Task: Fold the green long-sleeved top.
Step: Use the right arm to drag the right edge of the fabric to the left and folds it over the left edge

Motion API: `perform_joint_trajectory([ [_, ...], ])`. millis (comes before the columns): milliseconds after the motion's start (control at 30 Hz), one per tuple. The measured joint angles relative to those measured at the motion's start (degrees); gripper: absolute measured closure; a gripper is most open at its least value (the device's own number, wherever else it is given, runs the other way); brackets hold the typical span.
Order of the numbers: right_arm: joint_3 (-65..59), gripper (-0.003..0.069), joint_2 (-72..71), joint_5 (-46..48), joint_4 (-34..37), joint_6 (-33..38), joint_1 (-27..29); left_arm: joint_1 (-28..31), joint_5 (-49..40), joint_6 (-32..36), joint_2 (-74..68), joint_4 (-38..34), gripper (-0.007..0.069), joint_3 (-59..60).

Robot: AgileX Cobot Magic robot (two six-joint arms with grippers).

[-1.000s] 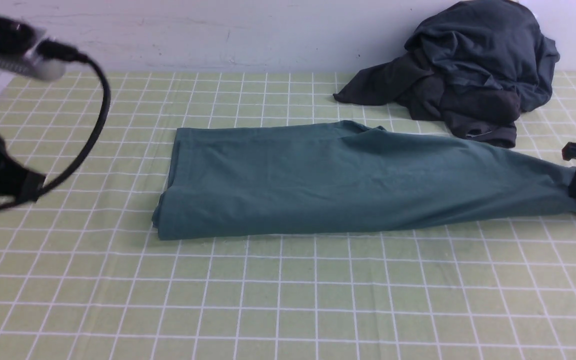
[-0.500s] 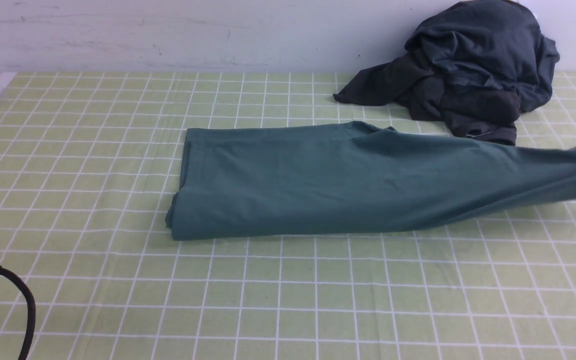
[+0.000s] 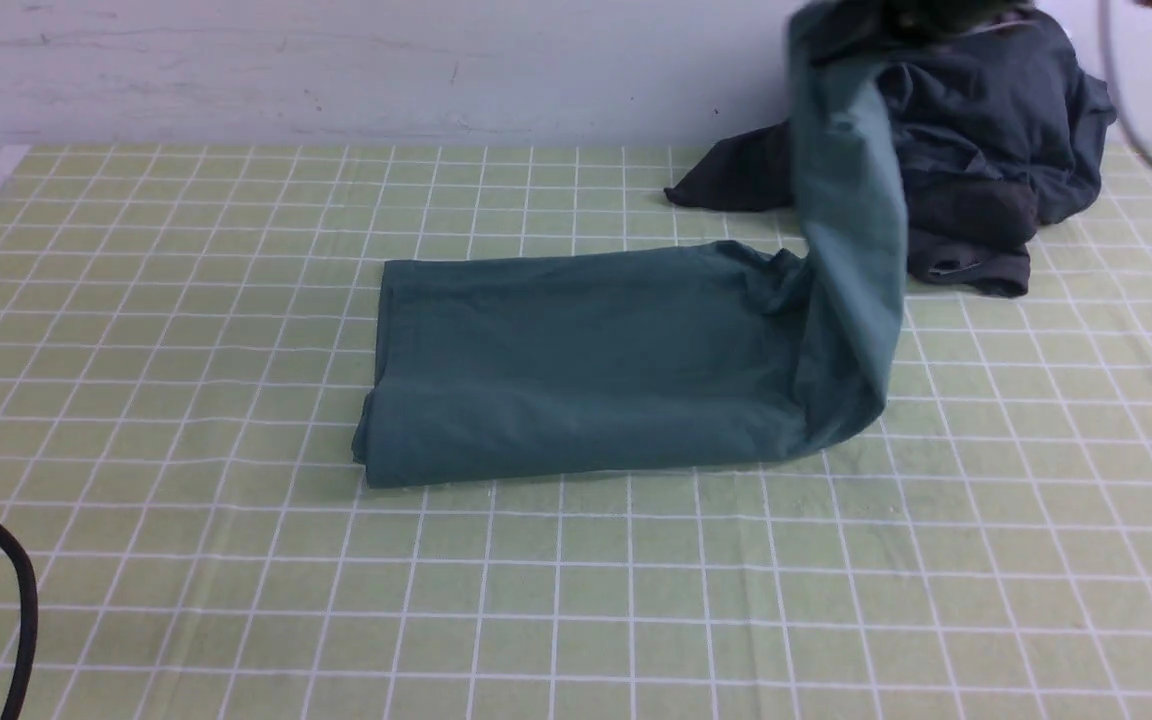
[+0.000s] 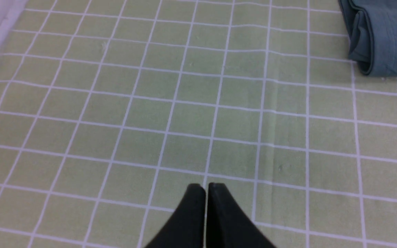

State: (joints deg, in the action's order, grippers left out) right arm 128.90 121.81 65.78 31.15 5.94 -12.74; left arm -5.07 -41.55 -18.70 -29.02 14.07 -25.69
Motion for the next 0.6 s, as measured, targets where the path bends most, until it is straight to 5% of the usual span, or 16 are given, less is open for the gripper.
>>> perform_joint_trajectory([
  [267, -0.13, 0.0624, 12.0, -14.97, 0.46, 0.16, -15.75, 0.0, 1.12, 0.0, 0.0, -0.13, 0.0627, 0.0],
  [600, -0.25, 0.0404, 15.3, -24.99, 2.09, 4.11, -17.44, 0.0, 1.87, 0.51, 0.0, 0.1, 0.0627, 0.0],
])
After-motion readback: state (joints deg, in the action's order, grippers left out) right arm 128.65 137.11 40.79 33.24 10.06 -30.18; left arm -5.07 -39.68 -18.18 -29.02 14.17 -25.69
